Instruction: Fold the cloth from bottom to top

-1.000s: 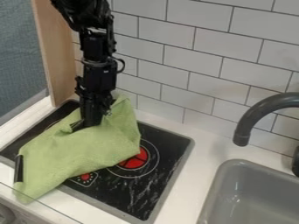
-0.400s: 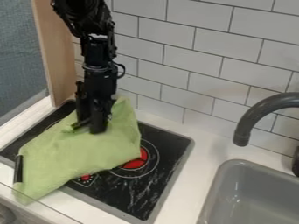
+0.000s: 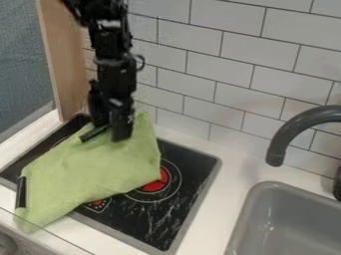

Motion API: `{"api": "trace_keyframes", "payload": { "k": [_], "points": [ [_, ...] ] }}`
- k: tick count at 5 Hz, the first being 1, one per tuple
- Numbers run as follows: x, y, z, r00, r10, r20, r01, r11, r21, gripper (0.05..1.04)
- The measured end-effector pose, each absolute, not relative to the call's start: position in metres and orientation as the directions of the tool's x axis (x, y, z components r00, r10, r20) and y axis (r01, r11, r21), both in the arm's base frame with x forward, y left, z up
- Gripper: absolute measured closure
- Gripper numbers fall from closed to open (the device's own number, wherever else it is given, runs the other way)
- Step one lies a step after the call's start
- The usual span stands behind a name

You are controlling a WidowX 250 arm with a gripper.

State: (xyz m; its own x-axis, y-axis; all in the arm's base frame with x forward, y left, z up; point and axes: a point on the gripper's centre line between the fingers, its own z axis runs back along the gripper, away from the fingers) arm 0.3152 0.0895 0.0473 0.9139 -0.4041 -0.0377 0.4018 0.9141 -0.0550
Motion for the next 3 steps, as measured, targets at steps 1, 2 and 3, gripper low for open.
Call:
{"api": "trace_keyframes", "payload": {
  "k": [1,2,3],
  "points": [
    [0.314,0.083,0.071,0.911,-0.411,0.033,0.413,0.907,-0.078,0.085],
    [0.306,0.093,0.095,0.915,-0.391,0.105,0.399,0.914,-0.077,0.085],
    [0.306,0.093,0.094,0.914,-0.393,0.105,0.401,0.913,-0.079,0.085]
  ]
}}
